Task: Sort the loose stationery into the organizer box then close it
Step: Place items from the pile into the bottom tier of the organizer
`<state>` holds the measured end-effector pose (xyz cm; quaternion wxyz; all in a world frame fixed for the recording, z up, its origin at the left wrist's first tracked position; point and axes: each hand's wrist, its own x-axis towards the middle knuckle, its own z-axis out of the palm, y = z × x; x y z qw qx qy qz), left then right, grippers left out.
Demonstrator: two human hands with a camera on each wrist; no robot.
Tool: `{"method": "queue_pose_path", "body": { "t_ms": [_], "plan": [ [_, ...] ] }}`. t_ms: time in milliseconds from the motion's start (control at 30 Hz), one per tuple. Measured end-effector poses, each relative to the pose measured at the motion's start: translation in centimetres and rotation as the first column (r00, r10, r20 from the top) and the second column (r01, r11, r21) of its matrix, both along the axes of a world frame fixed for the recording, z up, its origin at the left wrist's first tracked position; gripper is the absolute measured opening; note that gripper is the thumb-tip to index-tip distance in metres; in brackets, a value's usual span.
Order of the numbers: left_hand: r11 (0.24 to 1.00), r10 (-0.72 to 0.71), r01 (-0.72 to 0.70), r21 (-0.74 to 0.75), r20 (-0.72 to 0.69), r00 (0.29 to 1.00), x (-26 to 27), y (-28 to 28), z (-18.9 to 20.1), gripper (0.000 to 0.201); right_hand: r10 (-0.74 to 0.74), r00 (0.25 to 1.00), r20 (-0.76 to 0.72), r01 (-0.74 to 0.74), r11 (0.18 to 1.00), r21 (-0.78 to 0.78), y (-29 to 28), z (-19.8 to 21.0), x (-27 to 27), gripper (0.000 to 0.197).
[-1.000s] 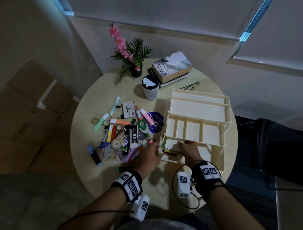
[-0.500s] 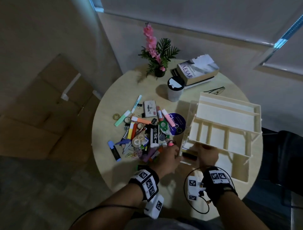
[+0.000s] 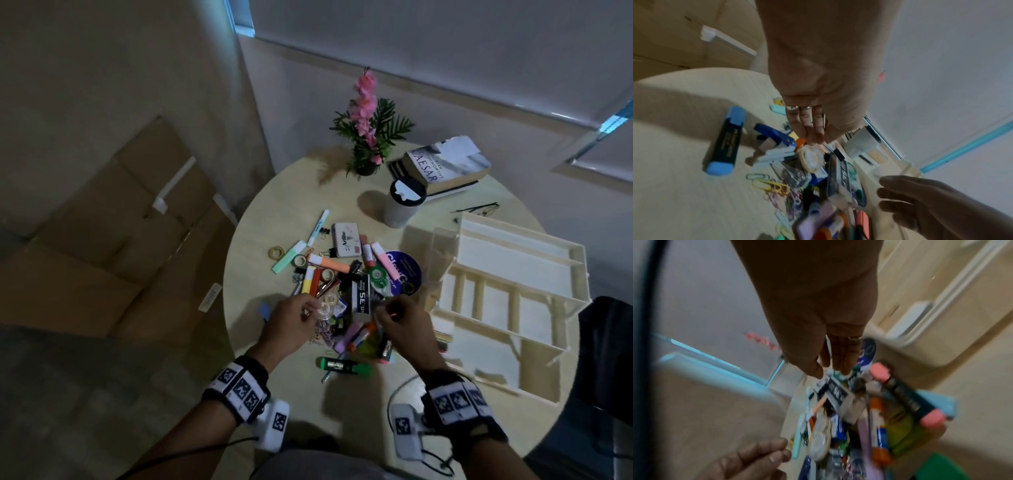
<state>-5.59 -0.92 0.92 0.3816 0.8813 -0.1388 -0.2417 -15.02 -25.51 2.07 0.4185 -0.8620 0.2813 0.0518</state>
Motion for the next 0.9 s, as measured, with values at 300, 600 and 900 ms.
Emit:
{"method": "queue_pose_path", "body": {
  "t_ms": [300, 600, 900],
  "plan": [
    [0.995, 0.02, -0.026, 0.099, 0.058, 0.998, 3.7, 3.4, -1.1, 0.012, -0.052, 0.989, -0.137, 0.027, 0.984, -0.177, 4.7, -4.4, 4.1, 0.032],
    [0.986, -0.027, 0.024, 0.167, 0.017, 0.999, 7.1, 3.4, -1.8, 0.013, -0.109, 0.982, -0.154, 0.072, 0.971, -0.226, 4.6, -2.5, 3.6, 0.056],
    [0.961, -0.033, -0.012, 0.276, 0.157, 0.987, 11.4, 1.8, -1.4, 0.022, -0.395, 0.915, 0.08, 0.381, 0.913, 0.144, 3.4, 0.6, 1.1, 0.036]
  ]
}}
